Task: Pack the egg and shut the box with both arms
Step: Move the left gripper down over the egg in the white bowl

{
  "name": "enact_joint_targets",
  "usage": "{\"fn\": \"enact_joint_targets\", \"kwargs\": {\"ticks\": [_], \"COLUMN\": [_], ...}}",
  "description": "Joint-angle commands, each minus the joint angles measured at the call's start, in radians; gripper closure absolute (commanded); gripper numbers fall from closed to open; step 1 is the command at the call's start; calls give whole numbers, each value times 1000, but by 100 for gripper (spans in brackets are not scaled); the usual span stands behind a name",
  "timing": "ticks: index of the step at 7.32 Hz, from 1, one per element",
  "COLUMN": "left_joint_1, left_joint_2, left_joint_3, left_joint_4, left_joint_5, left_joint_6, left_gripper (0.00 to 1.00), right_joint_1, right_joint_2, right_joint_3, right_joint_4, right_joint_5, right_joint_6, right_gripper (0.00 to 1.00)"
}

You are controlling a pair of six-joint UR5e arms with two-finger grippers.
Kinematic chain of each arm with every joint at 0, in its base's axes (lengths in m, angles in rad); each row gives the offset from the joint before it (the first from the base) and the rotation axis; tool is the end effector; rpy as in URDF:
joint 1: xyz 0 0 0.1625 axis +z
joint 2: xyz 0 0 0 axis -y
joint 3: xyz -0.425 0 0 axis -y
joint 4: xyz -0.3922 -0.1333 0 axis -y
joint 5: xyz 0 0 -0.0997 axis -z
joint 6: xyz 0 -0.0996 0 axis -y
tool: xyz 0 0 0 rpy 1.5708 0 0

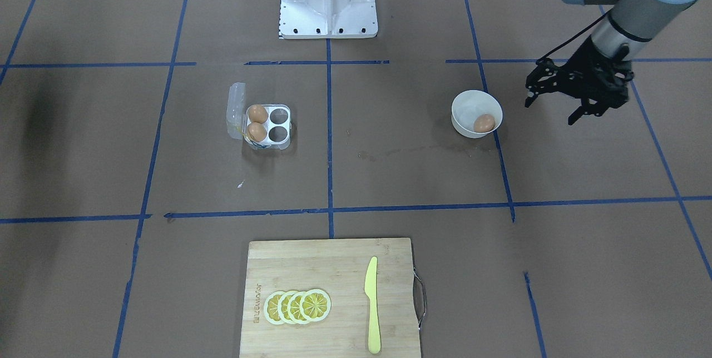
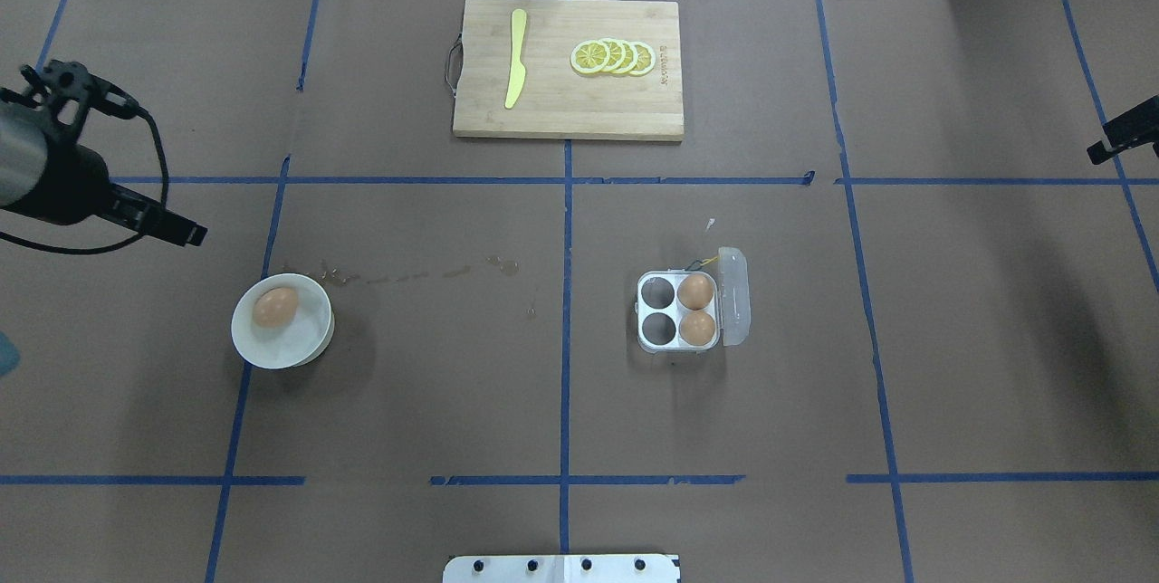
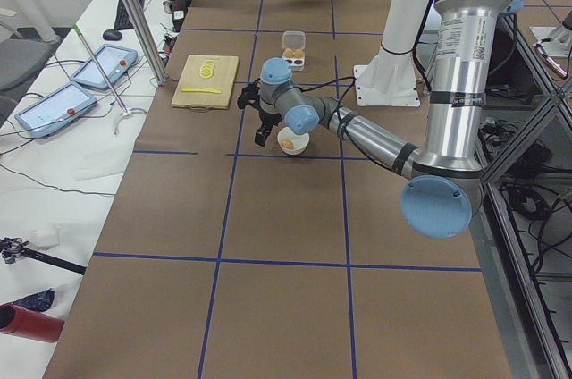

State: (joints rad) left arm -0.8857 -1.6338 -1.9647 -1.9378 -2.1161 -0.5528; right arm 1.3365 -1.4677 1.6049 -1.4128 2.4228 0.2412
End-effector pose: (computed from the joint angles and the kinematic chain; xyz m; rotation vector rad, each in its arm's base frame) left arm 0.2588 -0.4458 0.3983 0.3570 0.8872 0.3466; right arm -0.0702 -0.5453 0.5653 0.0701 -0.8871 -0.1193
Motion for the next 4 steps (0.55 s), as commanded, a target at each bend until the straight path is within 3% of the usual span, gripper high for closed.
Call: {"fn": "enact_joint_targets", "kwargs": {"ticks": [1,2,4], "left_joint_1": [149,219,286], "left_joint_2": [-26,-26,-40], "left_joint_3": [-28,-45,-45], "left_joint_4": [-1,3,96], "left_joint_5": [123,225,284], "left_joint_6": [-41,-41,-38], "left_gripper": [1,4,15], "right_joint_1": [-14,-19,-23], "right_joint_2": [-22,-22,-22], "right_joint_3": [-5,-5,-7], "right_joint_4": [73,77,75], "right_joint_5": [-2,-2,-2], "right_joint_6": [-2,0,0], "right_gripper": [0,0,0]}}
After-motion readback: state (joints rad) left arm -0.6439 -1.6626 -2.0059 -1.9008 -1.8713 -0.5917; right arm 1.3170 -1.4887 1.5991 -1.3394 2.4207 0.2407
